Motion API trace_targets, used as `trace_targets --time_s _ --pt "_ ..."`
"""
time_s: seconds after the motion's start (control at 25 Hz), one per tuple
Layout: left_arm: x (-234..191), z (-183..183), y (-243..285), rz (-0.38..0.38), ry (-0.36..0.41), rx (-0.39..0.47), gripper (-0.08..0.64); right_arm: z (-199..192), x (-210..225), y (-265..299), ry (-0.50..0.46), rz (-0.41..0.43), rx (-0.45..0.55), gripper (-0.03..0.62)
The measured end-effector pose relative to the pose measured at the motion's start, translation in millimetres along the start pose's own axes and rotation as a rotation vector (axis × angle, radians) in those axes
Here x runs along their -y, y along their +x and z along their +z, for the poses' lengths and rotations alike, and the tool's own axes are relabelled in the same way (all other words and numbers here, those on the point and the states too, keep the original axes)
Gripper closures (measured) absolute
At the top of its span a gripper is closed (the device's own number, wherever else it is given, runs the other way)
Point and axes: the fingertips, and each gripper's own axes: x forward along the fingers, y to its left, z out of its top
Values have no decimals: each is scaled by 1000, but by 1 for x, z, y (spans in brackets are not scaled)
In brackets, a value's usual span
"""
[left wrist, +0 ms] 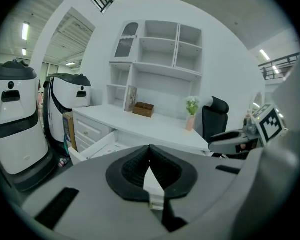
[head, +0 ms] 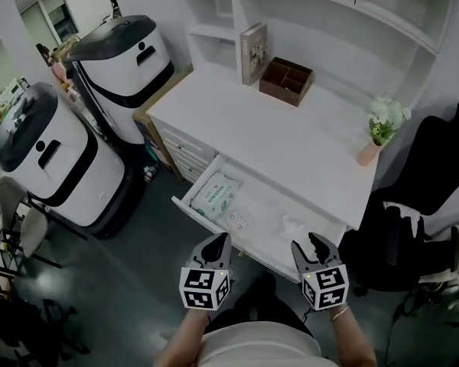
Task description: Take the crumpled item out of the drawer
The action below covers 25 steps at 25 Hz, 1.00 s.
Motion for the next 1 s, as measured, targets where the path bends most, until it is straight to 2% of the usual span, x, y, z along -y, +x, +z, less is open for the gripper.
trace_targets --time_s 0.32,0.6,1.0 --pt "-8 -7 7 78 -23 -28 568 -20 8 31 -50 90 -84 416" --pt "-16 -12 7 140 -50 -37 568 -48 3 61 -174 189 -203 416" --pt "-31 -17 3 224 -76 -59 568 -88 5 99 -213 260 -344 416"
